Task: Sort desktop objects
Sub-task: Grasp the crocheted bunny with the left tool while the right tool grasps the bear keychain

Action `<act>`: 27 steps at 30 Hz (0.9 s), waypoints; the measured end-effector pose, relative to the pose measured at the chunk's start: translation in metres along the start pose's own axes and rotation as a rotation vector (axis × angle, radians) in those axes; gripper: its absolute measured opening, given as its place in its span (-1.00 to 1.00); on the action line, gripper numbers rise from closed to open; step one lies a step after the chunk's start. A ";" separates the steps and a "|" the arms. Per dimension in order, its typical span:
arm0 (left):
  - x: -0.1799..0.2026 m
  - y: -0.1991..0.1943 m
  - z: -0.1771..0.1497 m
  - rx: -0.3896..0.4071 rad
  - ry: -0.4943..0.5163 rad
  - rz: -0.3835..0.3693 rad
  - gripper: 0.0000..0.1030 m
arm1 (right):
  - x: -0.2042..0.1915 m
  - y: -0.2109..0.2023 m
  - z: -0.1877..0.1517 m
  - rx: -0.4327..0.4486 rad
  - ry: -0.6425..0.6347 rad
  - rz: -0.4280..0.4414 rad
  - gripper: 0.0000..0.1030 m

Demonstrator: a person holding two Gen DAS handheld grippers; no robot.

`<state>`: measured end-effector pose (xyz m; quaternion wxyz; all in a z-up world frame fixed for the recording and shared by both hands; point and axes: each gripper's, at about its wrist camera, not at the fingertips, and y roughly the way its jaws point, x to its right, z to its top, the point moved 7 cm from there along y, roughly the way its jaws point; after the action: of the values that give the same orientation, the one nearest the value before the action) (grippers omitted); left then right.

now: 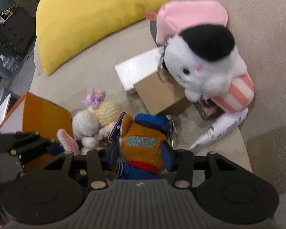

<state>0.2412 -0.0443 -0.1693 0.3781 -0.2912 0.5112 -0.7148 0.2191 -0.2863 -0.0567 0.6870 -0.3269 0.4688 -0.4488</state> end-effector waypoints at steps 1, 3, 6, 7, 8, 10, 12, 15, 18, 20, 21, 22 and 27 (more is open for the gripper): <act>0.000 0.002 0.000 -0.006 -0.001 -0.002 0.00 | 0.002 0.001 -0.006 -0.008 0.009 0.001 0.04; 0.003 0.002 -0.001 -0.001 0.008 0.006 -0.03 | 0.007 -0.004 -0.011 -0.015 0.049 0.009 0.07; 0.004 0.001 -0.002 0.000 0.012 0.010 -0.11 | 0.009 -0.011 -0.012 -0.034 0.072 0.011 0.09; 0.004 0.000 -0.003 0.003 0.013 0.011 -0.12 | 0.009 -0.012 -0.013 -0.045 0.078 0.009 0.09; 0.004 -0.001 -0.004 0.007 0.017 0.014 -0.15 | 0.009 -0.013 -0.014 -0.057 0.085 0.008 0.09; 0.005 -0.003 -0.007 0.014 0.028 0.024 -0.18 | 0.009 -0.010 -0.017 -0.088 0.106 0.007 0.14; 0.007 -0.005 -0.010 0.024 0.040 0.038 -0.20 | 0.009 -0.005 -0.022 -0.111 0.130 0.005 0.20; 0.005 -0.006 -0.012 0.038 0.020 0.043 -0.21 | 0.007 0.003 -0.026 -0.111 0.161 0.019 0.08; 0.005 -0.012 -0.012 0.066 0.008 0.049 -0.28 | 0.004 -0.004 -0.026 -0.086 0.166 0.035 -0.04; 0.004 -0.019 -0.012 0.090 -0.005 0.042 -0.31 | 0.004 -0.012 -0.025 -0.065 0.149 0.030 -0.08; 0.005 -0.022 -0.013 0.102 -0.015 0.038 -0.33 | 0.005 -0.016 -0.025 -0.055 0.148 0.030 -0.09; 0.005 -0.025 -0.013 0.118 -0.028 0.037 -0.34 | 0.006 -0.021 -0.024 -0.046 0.148 0.035 -0.10; 0.008 -0.060 -0.015 0.198 -0.071 0.032 -0.44 | 0.006 -0.050 -0.021 0.027 0.127 0.060 -0.12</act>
<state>0.2104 -0.0315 -0.1167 0.4343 -0.2695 0.4287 -0.7450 0.1851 -0.3116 -0.0228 0.6734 -0.2740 0.5149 -0.4542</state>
